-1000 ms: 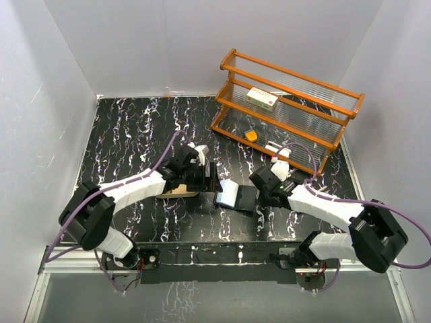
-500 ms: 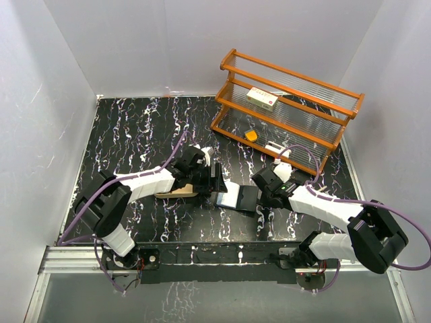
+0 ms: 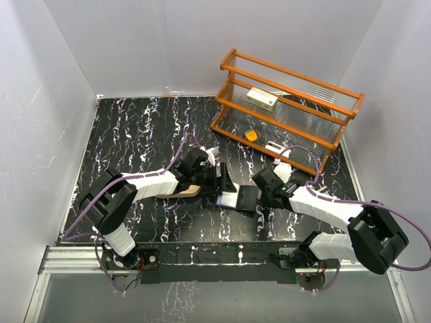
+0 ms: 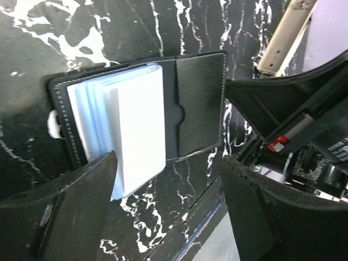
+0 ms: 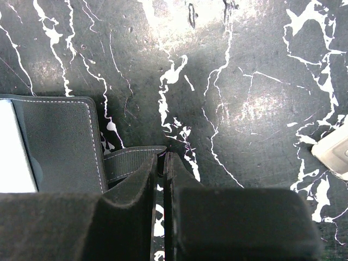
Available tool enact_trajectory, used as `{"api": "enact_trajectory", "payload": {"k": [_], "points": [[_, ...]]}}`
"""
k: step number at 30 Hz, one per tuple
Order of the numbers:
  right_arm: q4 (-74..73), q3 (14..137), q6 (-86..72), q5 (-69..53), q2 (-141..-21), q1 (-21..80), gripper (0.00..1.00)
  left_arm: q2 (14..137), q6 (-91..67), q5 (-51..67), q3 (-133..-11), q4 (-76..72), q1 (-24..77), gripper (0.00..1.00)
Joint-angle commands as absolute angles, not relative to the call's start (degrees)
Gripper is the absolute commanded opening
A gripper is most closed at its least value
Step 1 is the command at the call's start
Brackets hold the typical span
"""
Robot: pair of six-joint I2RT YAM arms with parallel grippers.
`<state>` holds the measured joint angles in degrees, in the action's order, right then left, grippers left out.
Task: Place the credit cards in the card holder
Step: Open the card holder at the center of the board.
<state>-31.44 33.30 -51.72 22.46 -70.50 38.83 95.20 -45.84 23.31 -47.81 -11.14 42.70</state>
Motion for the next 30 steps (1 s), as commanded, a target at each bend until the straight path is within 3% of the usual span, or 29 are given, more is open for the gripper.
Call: {"api": "enact_trajectory", "payload": {"k": [1,4,10,13,22,30], "points": [[-29.69,33.22,-51.47,22.47,-68.92,38.51,0.0,93.63,-49.09,26.38,-47.19,-15.52,43.7,0.74],[-30.91,34.64,-50.83,21.81,-68.83,38.54,0.0,92.13,-47.8,23.42,-47.57,-12.78,44.03,0.74],[-37.25,41.65,-49.55,22.66,-67.28,38.53,0.27,94.36,-43.88,22.5,-48.6,-10.44,44.03,0.67],[-39.99,45.35,-49.24,21.6,-66.3,38.6,0.33,96.25,-43.86,23.54,-49.09,-10.69,44.33,0.65],[-34.45,50.09,-46.98,12.07,-63.03,40.17,0.32,95.18,-43.75,22.69,-48.97,-10.55,44.87,0.53],[-26.04,46.38,-47.56,8.33,-67.38,40.86,0.3,92.15,-43.7,19.07,-48.03,-8.16,44.99,0.54]]}}
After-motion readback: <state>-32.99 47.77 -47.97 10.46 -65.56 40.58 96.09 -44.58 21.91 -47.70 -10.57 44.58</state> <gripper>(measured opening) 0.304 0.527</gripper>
